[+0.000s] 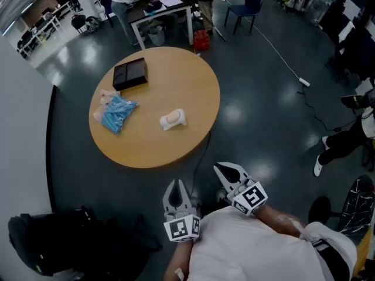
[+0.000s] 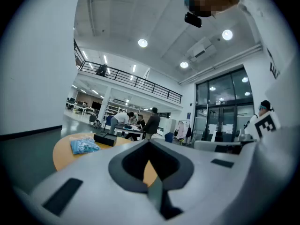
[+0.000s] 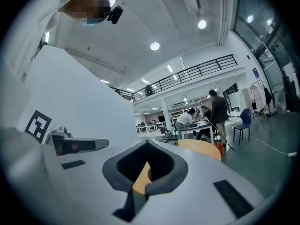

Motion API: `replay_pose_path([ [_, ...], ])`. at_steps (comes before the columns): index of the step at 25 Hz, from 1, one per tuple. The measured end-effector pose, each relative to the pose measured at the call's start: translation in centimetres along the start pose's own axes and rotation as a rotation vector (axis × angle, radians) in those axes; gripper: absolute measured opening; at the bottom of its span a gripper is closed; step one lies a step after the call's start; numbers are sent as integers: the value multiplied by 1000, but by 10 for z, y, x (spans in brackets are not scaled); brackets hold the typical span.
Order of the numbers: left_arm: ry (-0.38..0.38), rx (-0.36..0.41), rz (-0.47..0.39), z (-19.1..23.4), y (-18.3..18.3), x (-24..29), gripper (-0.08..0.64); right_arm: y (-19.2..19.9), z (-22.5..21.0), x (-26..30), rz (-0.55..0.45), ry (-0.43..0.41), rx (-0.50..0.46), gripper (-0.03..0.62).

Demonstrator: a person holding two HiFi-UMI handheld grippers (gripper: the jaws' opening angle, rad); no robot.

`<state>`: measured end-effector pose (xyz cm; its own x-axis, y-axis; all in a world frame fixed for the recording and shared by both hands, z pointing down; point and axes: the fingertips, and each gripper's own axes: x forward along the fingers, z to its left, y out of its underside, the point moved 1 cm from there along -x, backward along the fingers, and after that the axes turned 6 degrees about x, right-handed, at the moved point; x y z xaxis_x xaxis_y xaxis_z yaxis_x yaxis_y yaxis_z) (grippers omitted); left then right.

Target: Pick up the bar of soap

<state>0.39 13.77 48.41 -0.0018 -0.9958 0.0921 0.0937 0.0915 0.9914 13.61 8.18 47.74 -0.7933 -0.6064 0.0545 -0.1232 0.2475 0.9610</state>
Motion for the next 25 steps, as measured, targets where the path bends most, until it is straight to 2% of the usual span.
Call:
replay_pose_path([
  [13, 9, 11, 7, -5, 3, 3, 6, 1, -7, -1, 6, 4, 11, 12],
  [21, -34, -3, 17, -10, 8, 10, 6, 1, -30, -1, 6, 17, 69, 12],
  [25, -64, 2, 17, -7, 9, 12, 6, 5, -37, 6, 29, -2, 66, 12],
])
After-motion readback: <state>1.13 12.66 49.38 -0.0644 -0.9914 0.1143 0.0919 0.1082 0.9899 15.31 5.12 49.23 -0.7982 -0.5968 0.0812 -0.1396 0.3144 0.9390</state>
